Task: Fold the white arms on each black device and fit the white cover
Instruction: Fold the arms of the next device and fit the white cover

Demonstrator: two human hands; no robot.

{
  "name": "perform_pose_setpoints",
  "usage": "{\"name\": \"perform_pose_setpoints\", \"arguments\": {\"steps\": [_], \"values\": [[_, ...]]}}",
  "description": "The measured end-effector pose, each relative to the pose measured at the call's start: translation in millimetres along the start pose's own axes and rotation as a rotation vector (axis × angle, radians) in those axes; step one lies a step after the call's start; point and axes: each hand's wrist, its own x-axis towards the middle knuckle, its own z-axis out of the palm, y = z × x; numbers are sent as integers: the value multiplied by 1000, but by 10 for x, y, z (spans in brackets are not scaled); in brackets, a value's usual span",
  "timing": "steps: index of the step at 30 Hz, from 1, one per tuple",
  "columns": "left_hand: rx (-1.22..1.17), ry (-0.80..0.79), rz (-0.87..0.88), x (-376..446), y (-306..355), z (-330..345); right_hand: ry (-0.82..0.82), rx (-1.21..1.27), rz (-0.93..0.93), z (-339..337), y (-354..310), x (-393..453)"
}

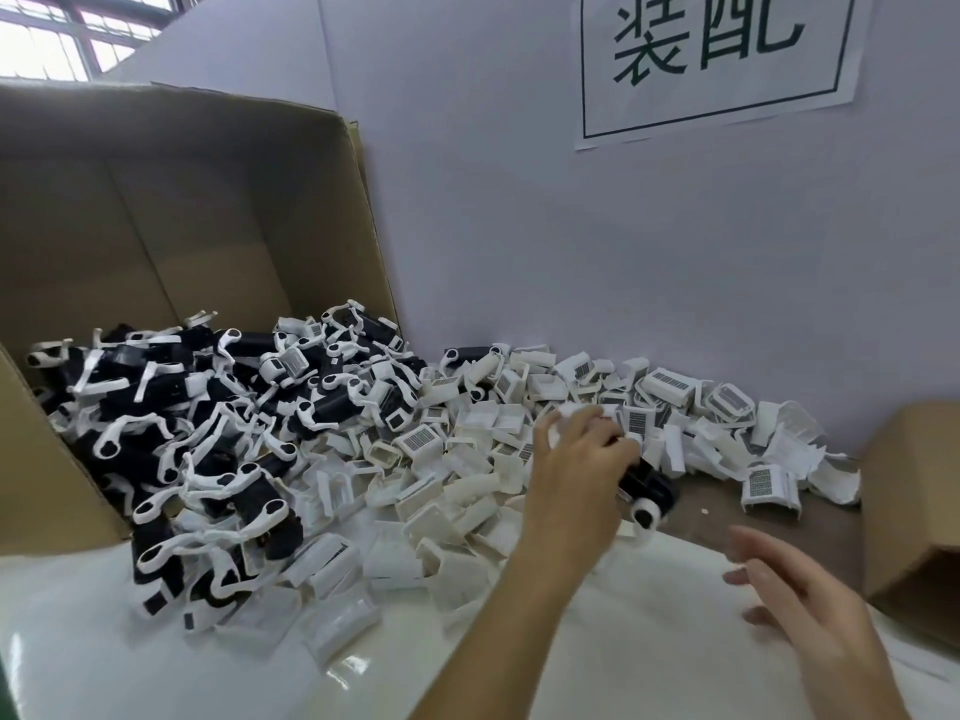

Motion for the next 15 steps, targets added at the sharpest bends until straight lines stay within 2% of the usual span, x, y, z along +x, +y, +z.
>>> {"name": "perform_pose_setpoints", "arguments": {"steps": [4, 7, 11, 15], "values": [[-191, -3, 55, -198, 292, 308, -80, 100, 40, 20, -27, -20], [-290, 33, 70, -242, 414, 469, -103, 62, 53, 24, -23, 17], [-373, 56, 107, -226, 471, 569, -31, -10, 42, 14, 22, 64], [-521, 58, -111, -214, 528, 600, 75, 8, 62, 2, 99, 90]]}}
